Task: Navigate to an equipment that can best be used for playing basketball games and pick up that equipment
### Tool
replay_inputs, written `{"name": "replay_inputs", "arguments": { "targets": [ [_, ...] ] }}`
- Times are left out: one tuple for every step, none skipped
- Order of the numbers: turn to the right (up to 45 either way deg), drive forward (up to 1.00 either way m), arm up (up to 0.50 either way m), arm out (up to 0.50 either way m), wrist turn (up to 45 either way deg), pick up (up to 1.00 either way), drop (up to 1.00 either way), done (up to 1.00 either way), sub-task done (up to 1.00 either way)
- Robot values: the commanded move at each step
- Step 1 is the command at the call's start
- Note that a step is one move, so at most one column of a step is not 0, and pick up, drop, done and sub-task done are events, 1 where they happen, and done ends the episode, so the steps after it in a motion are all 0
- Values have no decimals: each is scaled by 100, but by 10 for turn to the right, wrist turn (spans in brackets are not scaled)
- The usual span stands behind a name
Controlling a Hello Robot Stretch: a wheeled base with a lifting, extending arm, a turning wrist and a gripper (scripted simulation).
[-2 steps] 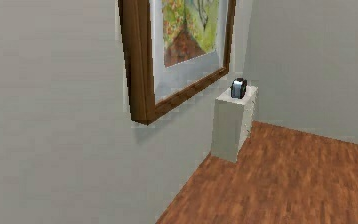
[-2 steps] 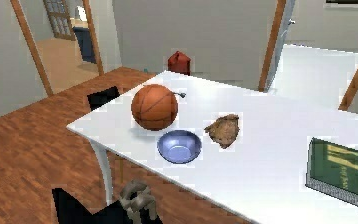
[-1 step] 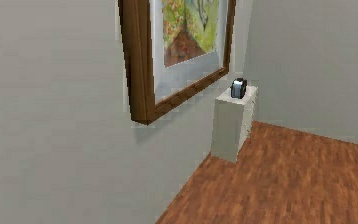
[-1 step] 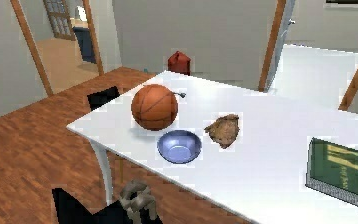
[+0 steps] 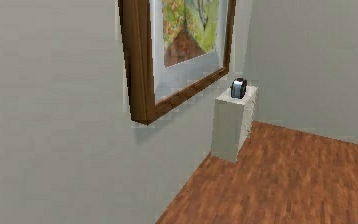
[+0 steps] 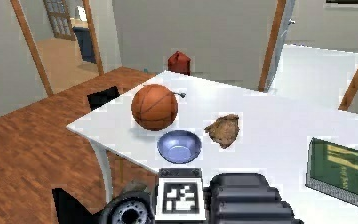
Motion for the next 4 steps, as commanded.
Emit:
{"name": "replay_inputs", "arguments": {
  "targets": [
    [0, 0, 0, 50, 0, 0, 0, 0, 0],
    [0, 0, 0, 0, 450, 0, 0, 0, 0],
    [0, 0, 0, 0, 450, 0, 0, 0, 0],
    [0, 0, 0, 0, 450, 0, 0, 0, 0]
  ]
}}
